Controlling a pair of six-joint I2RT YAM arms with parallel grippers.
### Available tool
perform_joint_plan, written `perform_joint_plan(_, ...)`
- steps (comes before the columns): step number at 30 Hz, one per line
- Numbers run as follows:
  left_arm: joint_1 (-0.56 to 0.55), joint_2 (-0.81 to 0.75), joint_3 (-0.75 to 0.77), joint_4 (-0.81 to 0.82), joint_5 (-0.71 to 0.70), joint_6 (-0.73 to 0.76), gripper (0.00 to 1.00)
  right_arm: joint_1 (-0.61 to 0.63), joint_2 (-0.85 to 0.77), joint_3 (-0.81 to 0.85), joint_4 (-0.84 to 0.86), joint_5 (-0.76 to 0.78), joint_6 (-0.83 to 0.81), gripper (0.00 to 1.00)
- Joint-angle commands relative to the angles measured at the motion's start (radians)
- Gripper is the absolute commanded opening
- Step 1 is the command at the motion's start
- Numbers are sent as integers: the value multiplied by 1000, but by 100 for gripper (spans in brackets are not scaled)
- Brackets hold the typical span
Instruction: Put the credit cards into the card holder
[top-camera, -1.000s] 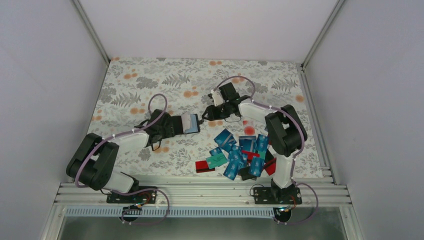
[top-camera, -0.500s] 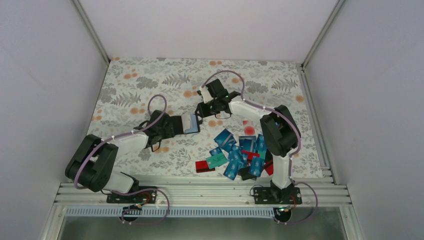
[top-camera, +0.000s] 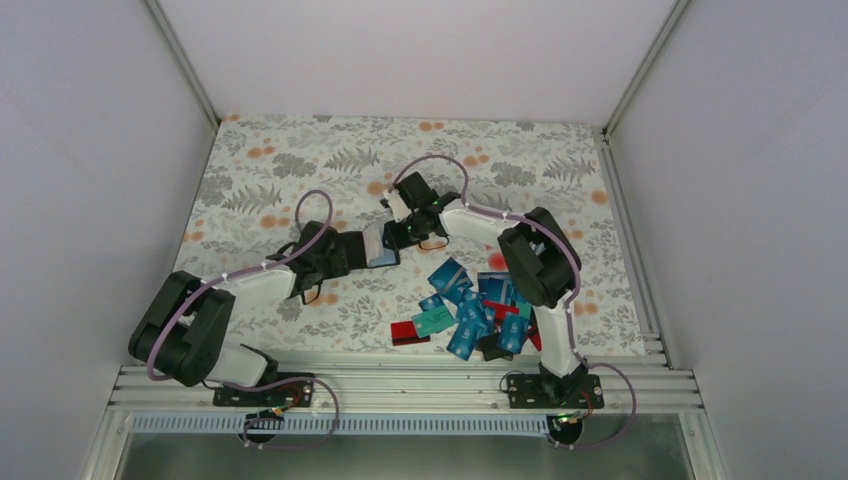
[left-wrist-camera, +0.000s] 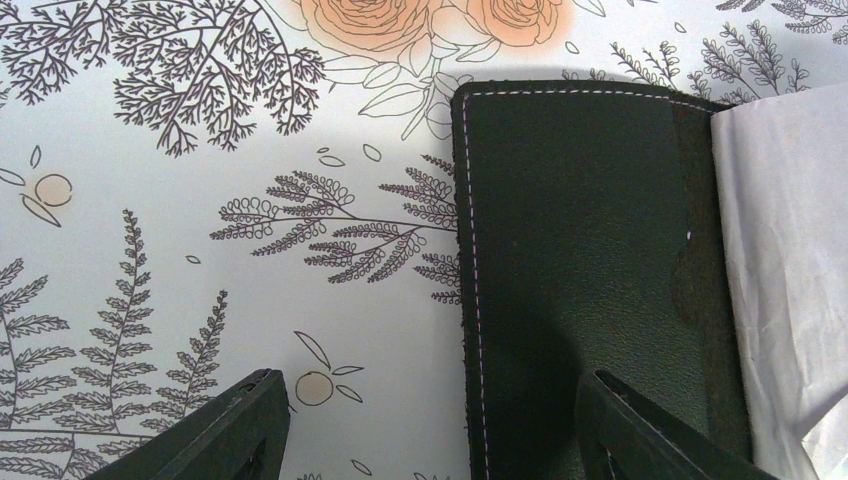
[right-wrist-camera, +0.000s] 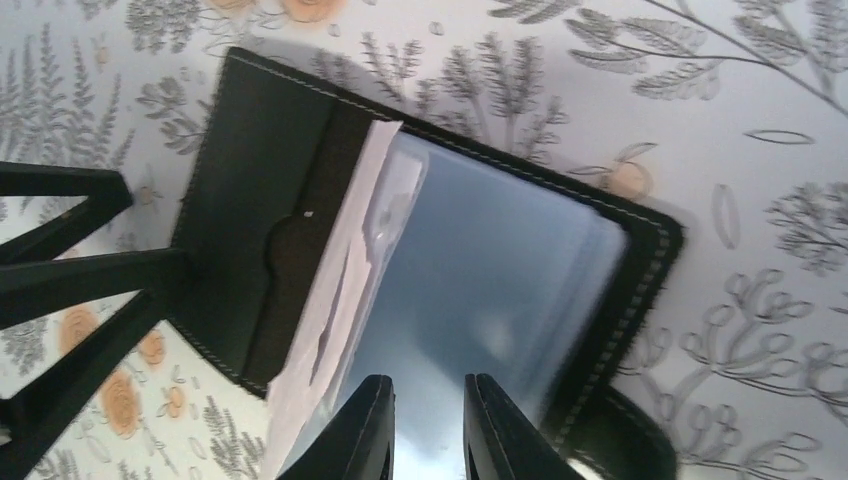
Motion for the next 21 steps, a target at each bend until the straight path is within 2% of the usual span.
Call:
perform_joint_plan(1,1,-7,-21,-39,25,-5,71,46,6,57,-6,-23,12,20)
perform_joint_plan(6,2,-11,-21,-40,25,-6,71,81,25,87,-9,-27,20,20)
perform_joint_plan(13,1,-62,-21,-71,36,-15,71,101,119,155,14,-118,38,23)
perform_joint_plan(17,3,-130,-19,-127,60,-37,71,101,176,201,22,-162,59,27)
perform_joint_plan(21,-2,-262,-29,-206,79,-71,71,101,217,219,6,-145,65,37)
